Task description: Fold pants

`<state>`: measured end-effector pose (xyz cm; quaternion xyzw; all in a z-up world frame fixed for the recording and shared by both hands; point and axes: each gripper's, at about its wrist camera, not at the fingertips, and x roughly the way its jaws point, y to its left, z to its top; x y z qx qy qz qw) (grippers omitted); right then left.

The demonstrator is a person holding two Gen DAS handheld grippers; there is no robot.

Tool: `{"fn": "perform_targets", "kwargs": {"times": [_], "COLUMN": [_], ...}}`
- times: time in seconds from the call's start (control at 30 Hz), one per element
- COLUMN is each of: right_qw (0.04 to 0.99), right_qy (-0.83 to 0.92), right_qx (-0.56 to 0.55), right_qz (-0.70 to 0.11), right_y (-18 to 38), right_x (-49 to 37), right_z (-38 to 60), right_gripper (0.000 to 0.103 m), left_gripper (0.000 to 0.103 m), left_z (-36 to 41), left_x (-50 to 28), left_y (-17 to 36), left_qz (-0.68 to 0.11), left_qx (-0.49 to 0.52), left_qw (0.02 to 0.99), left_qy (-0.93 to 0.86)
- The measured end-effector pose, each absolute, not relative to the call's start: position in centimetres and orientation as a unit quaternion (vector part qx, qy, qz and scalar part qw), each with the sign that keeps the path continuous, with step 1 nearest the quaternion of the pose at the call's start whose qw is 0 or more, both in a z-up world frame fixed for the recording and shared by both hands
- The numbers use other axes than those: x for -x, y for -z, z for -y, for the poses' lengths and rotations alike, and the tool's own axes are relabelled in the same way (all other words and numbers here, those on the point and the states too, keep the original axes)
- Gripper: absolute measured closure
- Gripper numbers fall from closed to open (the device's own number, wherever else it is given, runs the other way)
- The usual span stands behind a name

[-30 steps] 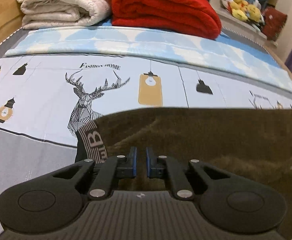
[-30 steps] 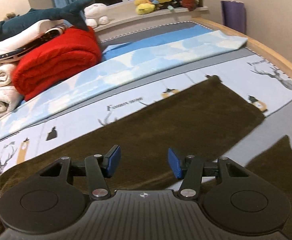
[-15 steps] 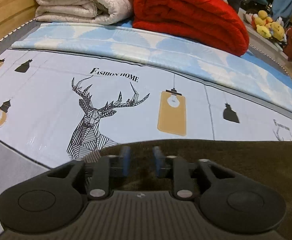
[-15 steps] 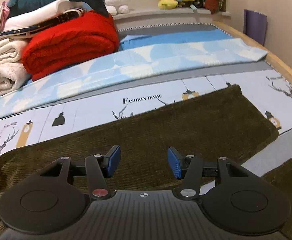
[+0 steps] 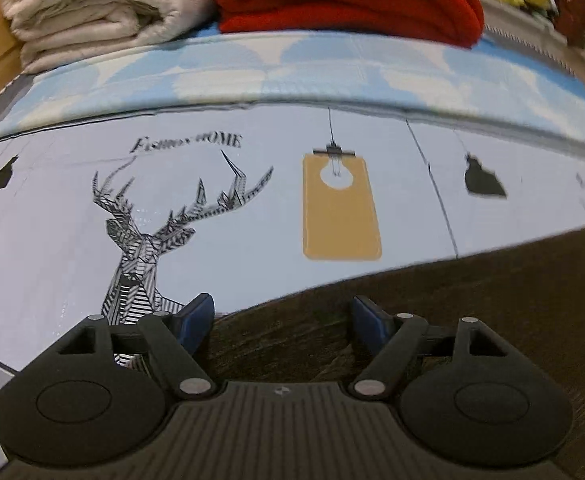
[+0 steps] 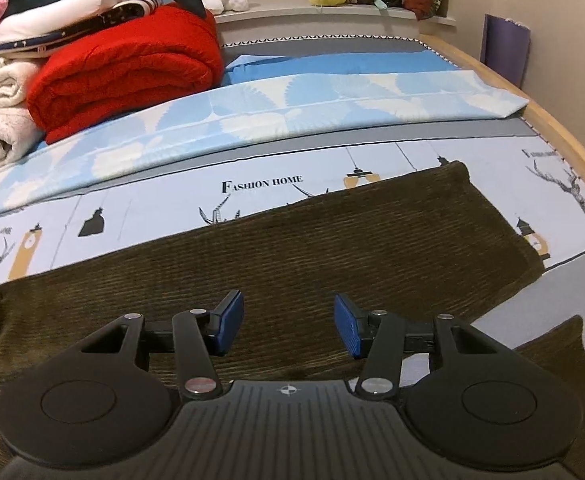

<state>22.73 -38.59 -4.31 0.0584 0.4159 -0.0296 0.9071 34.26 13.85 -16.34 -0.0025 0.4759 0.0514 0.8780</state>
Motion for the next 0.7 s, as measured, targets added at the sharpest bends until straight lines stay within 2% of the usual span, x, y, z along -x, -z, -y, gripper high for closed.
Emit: {"fn": "perform_targets", "kwargs": {"times": [0.03,0.07,0.1,0.13,0.17,0.2,0.23,0.5,0.7], "right_qw": [0.907,0.907,0.906,0.906,0.905,0.904,0.903,0.883,0.868], "right_qy": [0.030,0.030,0.031,0.032,0.032,0.033,0.035,0.054,0.063], "right_qx": [-0.052,-0.045,-0.040,-0.038,-0.038,-0.039,-0.040,-0.062,-0.080], "right_qz": [-0.416,-0.417,-0.419,-0.421,-0.423,-0.425,-0.426,-0.462,-0.486], "right_y": [4.4,4.5,4.6,4.7,4.8,4.9,5.0,6.3,7.1], "right_x": [-22.7,-22.7,-22.7,-22.6,-22.6,-22.6,-22.5,-22.2,-21.3], "right_z": [38.7,38.7,38.8,39.0,39.2,39.4,39.6,41.4,41.7], "right_gripper": [0.051,0.051,0.051,0.051,0.051,0.051,0.051,0.049,0.049], "left_gripper": [0.026,0.037,0.054,0.061,0.079,0.091,0.095,0.100,0.101], "left_z": [-13.7,-13.4,-13.2,-13.1,-13.0,-12.9,-12.8,-10.1,-6.5], "left_x": [-34.3,-34.2,-34.2,-34.1,-34.0,-33.9,-33.8,-28.7,-19.0], "left_y": [16.8,17.0,17.2,17.3,17.1,16.8,16.5,11.0,5.4], "left_qz": [-0.483,-0.487,-0.490,-0.492,-0.491,-0.489,-0.489,-0.449,-0.404], "left_qx": [-0.007,-0.018,-0.033,-0.038,-0.034,-0.039,-0.047,-0.081,-0.135], "left_qw": [0.874,0.872,0.870,0.869,0.870,0.871,0.870,0.890,0.903], "left_qy": [-0.049,-0.047,-0.043,-0.032,-0.023,-0.024,-0.028,-0.017,0.056]}}
